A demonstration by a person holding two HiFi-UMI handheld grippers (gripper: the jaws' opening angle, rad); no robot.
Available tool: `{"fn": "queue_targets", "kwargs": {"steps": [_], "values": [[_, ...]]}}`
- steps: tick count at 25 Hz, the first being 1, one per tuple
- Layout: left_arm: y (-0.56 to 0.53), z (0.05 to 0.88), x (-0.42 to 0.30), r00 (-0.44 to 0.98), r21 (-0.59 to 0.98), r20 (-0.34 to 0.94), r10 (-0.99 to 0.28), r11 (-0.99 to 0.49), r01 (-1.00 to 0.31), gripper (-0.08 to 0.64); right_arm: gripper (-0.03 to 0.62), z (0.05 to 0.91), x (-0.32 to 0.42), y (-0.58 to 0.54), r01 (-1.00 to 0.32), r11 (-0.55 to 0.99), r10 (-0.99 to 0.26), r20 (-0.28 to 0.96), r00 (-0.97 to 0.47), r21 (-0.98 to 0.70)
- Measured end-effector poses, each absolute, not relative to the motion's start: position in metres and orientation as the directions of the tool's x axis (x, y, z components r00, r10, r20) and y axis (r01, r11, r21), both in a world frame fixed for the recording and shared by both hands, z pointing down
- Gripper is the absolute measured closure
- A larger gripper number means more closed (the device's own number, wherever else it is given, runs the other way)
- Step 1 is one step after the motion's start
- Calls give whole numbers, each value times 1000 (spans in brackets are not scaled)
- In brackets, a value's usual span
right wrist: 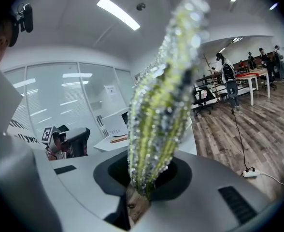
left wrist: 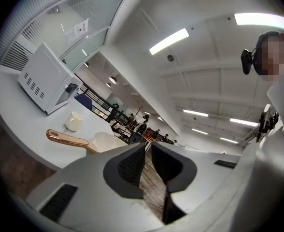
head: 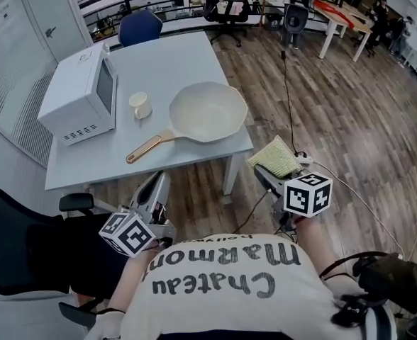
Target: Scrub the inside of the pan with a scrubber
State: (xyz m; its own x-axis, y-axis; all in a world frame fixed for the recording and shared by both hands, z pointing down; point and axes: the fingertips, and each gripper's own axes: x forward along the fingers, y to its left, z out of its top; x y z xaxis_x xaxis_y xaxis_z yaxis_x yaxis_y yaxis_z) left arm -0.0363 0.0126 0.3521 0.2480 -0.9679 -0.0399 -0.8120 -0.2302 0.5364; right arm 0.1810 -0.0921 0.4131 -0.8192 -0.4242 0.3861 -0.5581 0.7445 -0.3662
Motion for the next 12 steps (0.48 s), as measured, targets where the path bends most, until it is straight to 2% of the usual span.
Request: {"fn": "queue_targets", "kwargs": {"steps": [12], "values": [[-7, 380, -15, 205, 550, 86, -975, -126, -826, 526, 540, 440, 166, -109, -456, 781, -285, 406, -868, -427]]}}
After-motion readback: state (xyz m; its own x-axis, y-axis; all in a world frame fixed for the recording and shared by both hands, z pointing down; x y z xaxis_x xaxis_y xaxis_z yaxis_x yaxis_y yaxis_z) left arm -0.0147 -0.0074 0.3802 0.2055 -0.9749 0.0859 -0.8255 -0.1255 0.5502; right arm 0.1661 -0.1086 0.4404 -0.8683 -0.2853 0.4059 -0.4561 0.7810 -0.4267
